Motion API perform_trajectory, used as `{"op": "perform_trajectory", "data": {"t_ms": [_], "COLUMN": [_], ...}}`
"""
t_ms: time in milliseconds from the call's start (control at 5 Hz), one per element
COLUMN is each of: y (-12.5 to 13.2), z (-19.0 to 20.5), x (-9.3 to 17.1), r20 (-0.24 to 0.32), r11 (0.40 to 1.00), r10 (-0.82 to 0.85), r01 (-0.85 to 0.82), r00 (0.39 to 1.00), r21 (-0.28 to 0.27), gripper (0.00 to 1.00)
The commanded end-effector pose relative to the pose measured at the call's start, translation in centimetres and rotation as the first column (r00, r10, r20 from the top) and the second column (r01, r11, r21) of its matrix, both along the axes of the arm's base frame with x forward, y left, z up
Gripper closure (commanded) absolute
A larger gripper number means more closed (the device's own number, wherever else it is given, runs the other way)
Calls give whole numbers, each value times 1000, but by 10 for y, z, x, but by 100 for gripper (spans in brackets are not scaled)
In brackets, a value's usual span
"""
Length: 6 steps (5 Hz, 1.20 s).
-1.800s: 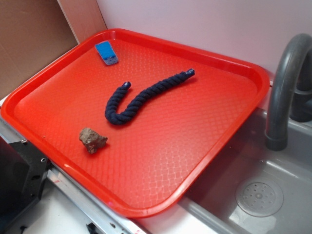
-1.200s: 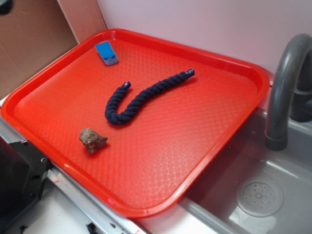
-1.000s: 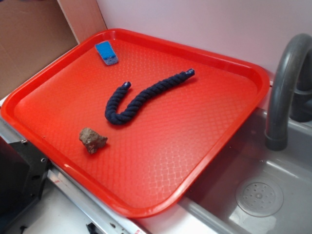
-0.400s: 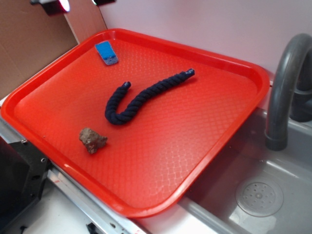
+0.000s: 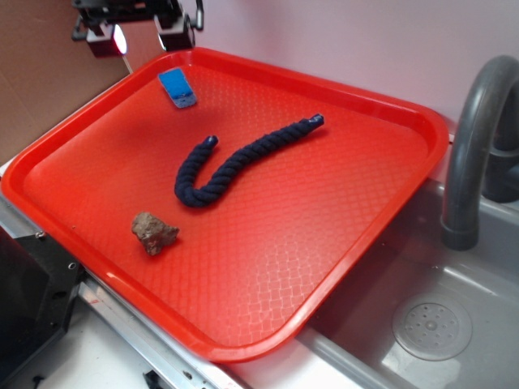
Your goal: Grab the blue sponge.
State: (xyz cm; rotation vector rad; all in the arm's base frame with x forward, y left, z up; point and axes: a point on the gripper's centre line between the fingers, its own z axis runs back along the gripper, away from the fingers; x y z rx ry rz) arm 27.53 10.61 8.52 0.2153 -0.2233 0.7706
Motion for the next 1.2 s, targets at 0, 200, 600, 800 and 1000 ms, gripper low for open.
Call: {"op": "perform_trajectory", "data": {"t_ms": [0,200,600,800,1000], "y": [14,2,12,14,11], "z": [-31,-42,-52,-45,-39], "x": [33,44,40,33,32], "r20": [47,56,23,40,65], "r11": [991,979,991,993,989], "r10": [-114,-160,-95,-96,-140], "r01": [117,166,97,98,143], "r00": [992,985,995,995,988], "r21": [-59,-117,-96,-61,-36], "gripper": [0,0,100,100,100]}}
